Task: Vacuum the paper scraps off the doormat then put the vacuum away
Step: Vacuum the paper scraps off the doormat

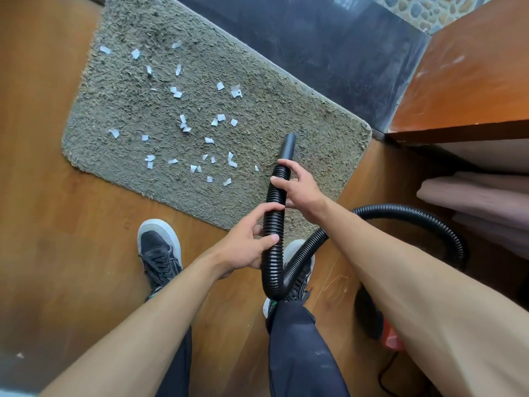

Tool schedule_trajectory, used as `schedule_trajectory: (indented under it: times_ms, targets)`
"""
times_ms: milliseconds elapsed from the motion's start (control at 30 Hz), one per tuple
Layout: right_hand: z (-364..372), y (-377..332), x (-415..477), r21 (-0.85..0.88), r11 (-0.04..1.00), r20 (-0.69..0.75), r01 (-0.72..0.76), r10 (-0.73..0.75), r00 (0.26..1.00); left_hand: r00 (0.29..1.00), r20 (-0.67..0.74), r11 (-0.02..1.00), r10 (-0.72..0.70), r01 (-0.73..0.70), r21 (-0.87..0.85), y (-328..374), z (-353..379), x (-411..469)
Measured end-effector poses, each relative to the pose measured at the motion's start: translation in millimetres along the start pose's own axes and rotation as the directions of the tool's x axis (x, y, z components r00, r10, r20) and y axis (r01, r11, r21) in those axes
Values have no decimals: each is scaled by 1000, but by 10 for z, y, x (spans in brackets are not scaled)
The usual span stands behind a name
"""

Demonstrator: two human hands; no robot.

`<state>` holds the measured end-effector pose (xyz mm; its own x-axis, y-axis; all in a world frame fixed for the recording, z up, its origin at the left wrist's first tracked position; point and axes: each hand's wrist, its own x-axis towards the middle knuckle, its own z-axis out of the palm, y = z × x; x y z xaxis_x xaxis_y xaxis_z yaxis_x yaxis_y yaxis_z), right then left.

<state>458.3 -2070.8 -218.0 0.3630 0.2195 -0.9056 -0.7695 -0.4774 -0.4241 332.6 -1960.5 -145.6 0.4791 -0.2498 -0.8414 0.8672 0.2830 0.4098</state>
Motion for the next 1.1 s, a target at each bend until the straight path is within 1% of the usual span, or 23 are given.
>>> schedule_trajectory:
  times_ms: [267, 367, 667, 767, 900, 1100]
  targets:
    - [374, 286, -274, -53, 992, 103, -117, 122, 987, 997, -17, 991, -75, 72, -112, -351, -58, -502]
    - [499, 358, -330, -57, 989, 113, -134, 140, 984, 996, -17, 991, -92, 90, -103, -428, -142, -609]
    - [857, 373, -340, -42, 996, 79, -85, 88, 993, 995, -50, 995, -86, 83, -60, -488, -441, -751]
    - [882, 377, -338, -48, 996, 60, -79, 81, 995, 996, -50, 995, -78, 74, -74, -494, -444, -757]
    - [943, 364, -358, -64, 993, 78, -99, 103, 992, 996, -52, 993, -76, 71, -97, -534, -442, -793]
    - [1189, 308, -340, -72, 994, 116, -83, 91, 989, 995, -73, 991, -65, 56, -118, -574, -619, -898]
